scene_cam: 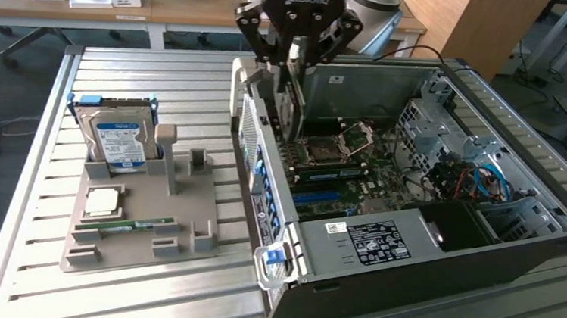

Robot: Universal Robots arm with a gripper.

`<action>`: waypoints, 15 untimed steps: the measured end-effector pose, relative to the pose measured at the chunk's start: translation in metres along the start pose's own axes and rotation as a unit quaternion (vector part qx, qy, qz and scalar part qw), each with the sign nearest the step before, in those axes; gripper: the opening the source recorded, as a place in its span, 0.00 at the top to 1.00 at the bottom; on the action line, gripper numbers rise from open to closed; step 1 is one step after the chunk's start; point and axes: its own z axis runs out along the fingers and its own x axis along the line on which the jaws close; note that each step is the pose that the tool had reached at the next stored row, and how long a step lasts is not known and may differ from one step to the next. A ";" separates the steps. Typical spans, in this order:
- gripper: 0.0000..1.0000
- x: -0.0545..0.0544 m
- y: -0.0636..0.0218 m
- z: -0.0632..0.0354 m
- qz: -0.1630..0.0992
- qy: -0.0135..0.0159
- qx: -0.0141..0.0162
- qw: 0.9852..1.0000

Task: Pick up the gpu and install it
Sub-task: 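Pick up the gpu and move the gpu toward the slot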

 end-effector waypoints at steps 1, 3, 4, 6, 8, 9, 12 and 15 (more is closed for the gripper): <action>0.73 -0.004 0.0002 0.0002 0.000 0.000 0.000 1.000; 0.73 -0.013 0.0007 0.0004 -0.001 0.000 0.000 1.000; 0.73 -0.018 0.0009 0.0005 -0.001 0.000 0.000 1.000; 0.73 -0.027 0.0014 0.0008 -0.001 0.000 -0.001 1.000; 0.73 -0.036 0.0019 0.0011 -0.001 0.000 -0.001 1.000; 0.73 -0.040 0.0022 0.0013 -0.001 0.000 -0.001 1.000; 0.73 -0.054 0.0029 0.0018 -0.002 0.000 -0.002 1.000; 0.73 -0.068 0.0036 0.0022 -0.003 0.000 -0.002 1.000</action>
